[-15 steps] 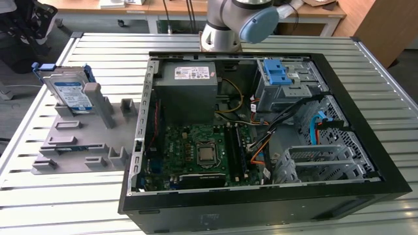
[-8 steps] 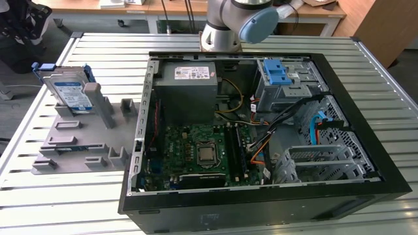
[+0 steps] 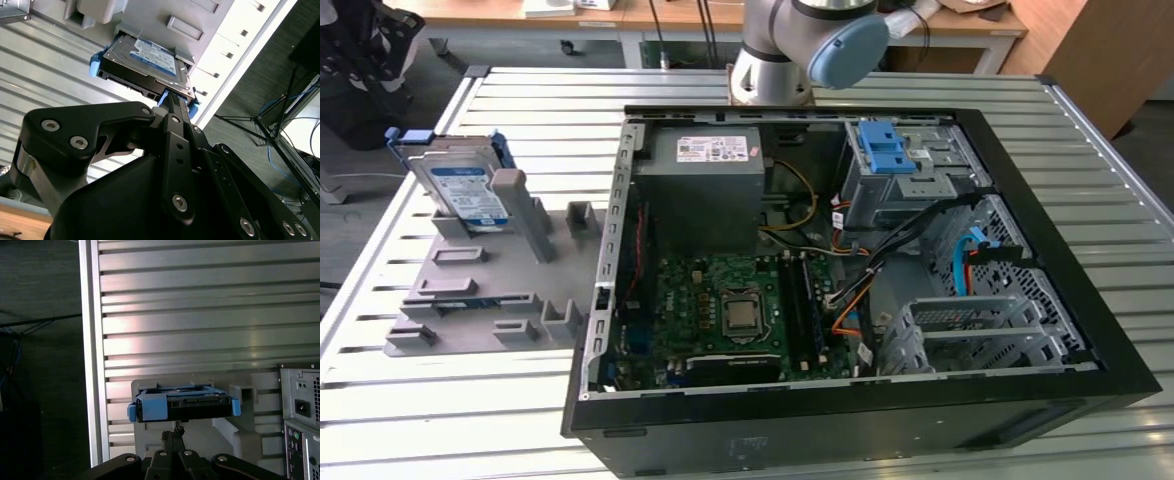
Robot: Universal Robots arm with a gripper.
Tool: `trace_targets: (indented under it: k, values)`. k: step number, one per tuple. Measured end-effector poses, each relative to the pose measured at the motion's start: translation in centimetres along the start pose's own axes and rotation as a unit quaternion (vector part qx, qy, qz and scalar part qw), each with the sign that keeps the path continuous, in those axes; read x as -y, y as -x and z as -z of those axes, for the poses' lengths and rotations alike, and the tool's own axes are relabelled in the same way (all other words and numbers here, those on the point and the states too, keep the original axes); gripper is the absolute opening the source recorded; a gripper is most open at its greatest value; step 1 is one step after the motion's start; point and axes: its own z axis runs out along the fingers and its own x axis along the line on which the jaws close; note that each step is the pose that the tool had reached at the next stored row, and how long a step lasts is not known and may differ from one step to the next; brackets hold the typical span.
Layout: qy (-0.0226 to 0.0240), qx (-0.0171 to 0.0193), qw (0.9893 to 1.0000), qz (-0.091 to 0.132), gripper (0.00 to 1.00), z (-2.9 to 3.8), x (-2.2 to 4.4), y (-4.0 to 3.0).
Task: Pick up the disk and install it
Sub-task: 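Pick up the disk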
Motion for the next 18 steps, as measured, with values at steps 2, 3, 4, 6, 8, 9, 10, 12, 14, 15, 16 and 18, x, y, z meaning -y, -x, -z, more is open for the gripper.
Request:
trace_targets:
  k: [2, 3, 4, 6, 8, 9, 10, 12, 14, 15, 16, 18]
  values:
    - [0.0000, 0.0000, 1.0000, 0.000, 0.11, 0.00, 0.00, 0.00]
    - [0.0000, 0.0000, 1.0000, 0.000, 0.11, 0.00, 0.00, 0.00]
    - [0.0000, 0.0000, 1.0000, 0.000, 0.11, 0.00, 0.00, 0.00]
    - [0.0000, 0.0000, 1.0000, 0.000, 0.11, 0.00, 0.00, 0.00]
    - [0.0000, 0.0000, 1.0000, 0.001, 0.11, 0.00, 0.00, 0.00]
    - [0.0000, -0.0001, 1.0000, 0.003, 0.11, 0.00, 0.00, 0.00]
    - [0.0000, -0.0001, 1.0000, 0.005, 0.11, 0.00, 0.00, 0.00]
    - [0.0000, -0.0002, 1.0000, 0.008, 0.11, 0.00, 0.00, 0.00]
    - [-0.0001, -0.0003, 0.9999, 0.011, 0.11, 0.00, 0.00, 0.00]
    - [-0.0001, -0.0004, 0.9999, 0.013, 0.11, 0.00, 0.00, 0.00]
    - [-0.0001, -0.0004, 0.9999, 0.014, 0.11, 0.00, 0.00, 0.00]
    - [-0.0001, -0.0005, 0.9999, 0.017, 0.11, 0.00, 0.00, 0.00]
